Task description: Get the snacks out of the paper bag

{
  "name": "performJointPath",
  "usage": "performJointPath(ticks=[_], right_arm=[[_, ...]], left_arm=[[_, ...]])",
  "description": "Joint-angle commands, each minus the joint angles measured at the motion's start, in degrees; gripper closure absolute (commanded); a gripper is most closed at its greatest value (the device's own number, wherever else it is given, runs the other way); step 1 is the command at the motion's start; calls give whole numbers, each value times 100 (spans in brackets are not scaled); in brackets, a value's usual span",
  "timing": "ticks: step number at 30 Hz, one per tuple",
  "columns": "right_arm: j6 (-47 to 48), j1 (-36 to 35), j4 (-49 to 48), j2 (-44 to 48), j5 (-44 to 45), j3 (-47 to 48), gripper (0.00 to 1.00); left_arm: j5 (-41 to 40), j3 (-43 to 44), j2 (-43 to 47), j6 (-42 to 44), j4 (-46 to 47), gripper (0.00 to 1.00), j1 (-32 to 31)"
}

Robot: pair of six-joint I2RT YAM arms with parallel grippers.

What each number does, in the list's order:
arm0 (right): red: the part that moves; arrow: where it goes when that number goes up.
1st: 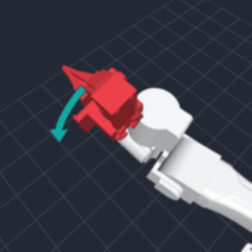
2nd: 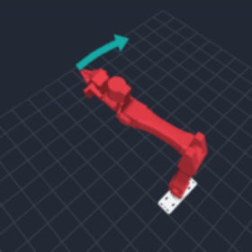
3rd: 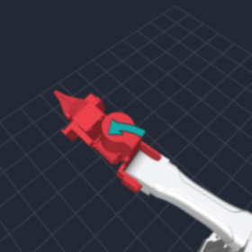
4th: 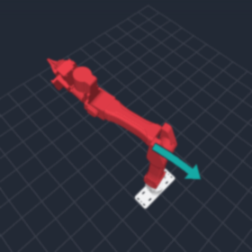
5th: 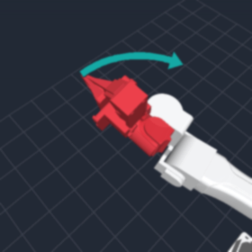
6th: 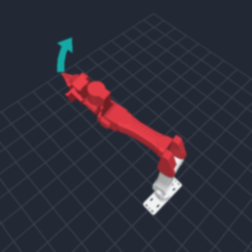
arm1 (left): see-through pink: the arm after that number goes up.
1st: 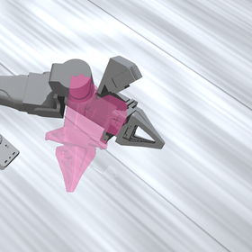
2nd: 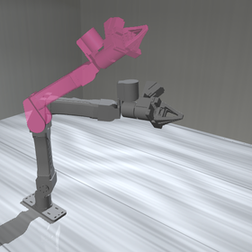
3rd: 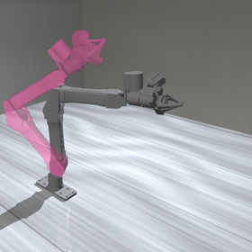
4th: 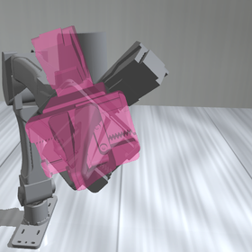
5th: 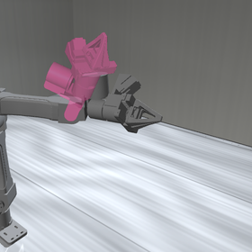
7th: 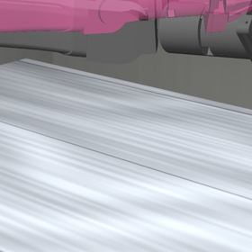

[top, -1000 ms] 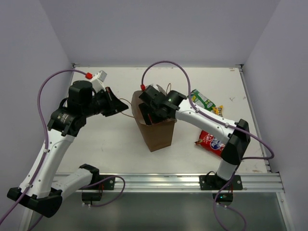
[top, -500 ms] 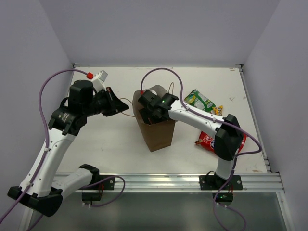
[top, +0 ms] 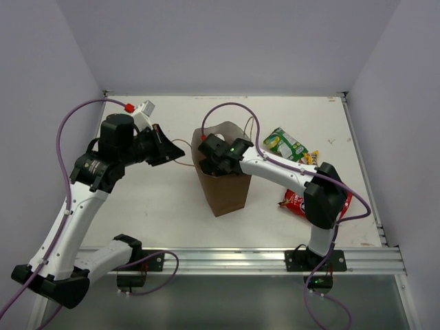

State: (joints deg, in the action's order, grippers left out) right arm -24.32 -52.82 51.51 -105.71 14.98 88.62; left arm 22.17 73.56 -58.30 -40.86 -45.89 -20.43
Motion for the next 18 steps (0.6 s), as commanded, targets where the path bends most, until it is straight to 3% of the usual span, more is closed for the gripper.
performJointPath(ticks=[1,4,18], right_arm=[[50,61,-70,-81,-127,-99,8],[59,70,-88,-186,-171,-73,8],[111,70,-229,-538,-312,24,27]], left_arm=[[103,88,47,96,203,99,-14],[121,97,30,96,212,99,-14],[85,-35,56,131,186,99,-14]])
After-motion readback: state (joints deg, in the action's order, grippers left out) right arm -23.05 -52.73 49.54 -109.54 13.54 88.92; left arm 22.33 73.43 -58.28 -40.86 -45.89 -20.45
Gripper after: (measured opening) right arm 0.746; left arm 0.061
